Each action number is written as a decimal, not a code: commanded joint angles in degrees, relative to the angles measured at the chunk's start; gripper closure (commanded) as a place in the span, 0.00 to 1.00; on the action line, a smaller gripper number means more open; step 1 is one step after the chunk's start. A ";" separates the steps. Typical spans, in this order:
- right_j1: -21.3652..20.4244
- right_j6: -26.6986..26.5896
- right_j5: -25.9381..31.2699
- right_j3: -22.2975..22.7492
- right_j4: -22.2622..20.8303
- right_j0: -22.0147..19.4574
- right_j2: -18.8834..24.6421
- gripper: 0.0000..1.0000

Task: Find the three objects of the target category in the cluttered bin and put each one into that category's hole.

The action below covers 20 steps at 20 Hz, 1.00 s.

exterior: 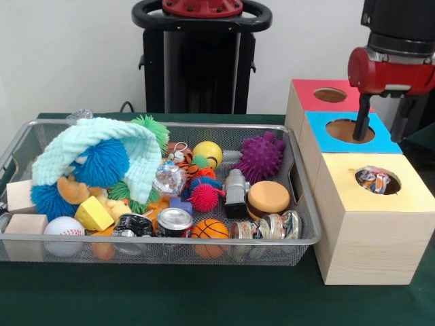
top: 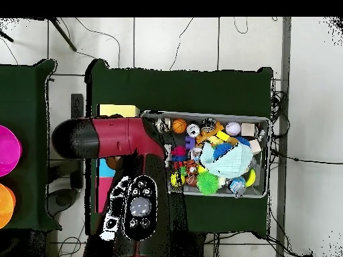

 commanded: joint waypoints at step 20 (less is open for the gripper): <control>-1.74 -1.83 11.00 4.28 -4.92 -5.11 0.53 0.00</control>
